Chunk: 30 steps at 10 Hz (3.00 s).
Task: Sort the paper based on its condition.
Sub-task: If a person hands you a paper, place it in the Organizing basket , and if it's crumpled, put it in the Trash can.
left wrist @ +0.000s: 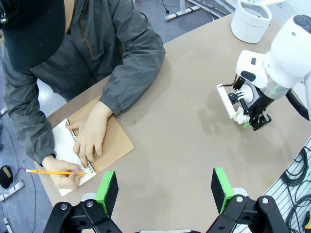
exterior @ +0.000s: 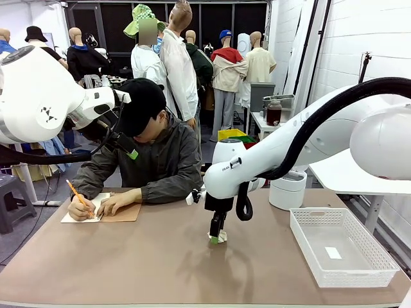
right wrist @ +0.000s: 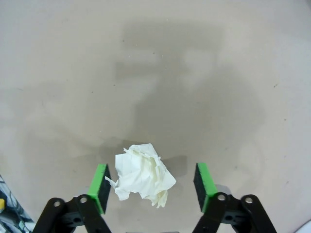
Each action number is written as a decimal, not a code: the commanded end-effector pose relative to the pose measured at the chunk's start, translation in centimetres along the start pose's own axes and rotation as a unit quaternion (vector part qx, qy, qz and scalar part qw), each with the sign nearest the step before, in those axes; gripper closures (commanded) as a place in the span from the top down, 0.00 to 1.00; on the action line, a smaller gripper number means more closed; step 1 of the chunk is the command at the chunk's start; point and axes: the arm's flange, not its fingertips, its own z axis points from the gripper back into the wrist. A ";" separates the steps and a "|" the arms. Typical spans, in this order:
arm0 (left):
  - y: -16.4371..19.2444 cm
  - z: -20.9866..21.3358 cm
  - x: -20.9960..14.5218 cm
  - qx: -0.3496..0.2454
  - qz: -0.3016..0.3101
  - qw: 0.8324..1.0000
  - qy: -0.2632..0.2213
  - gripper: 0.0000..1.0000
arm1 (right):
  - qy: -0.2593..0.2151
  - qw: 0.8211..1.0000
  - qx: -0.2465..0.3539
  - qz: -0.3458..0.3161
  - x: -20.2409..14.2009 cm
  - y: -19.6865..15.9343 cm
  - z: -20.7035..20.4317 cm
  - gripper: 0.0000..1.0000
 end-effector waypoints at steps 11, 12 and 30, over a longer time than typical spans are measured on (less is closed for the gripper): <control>0.1 0.1 0.1 0.000 0.001 1.000 -0.002 1.00 | 0.021 0.999 -0.032 -0.012 -0.2 0.3 5.3 0.00; 0.1 0.1 0.1 0.000 0.001 1.000 -0.002 1.00 | 0.015 0.998 -0.048 -0.023 -1.3 0.1 8.4 0.00; 0.1 0.1 0.1 0.000 0.001 1.000 -0.002 1.00 | 0.072 0.933 -0.316 -0.156 -11.3 -12.8 18.6 0.00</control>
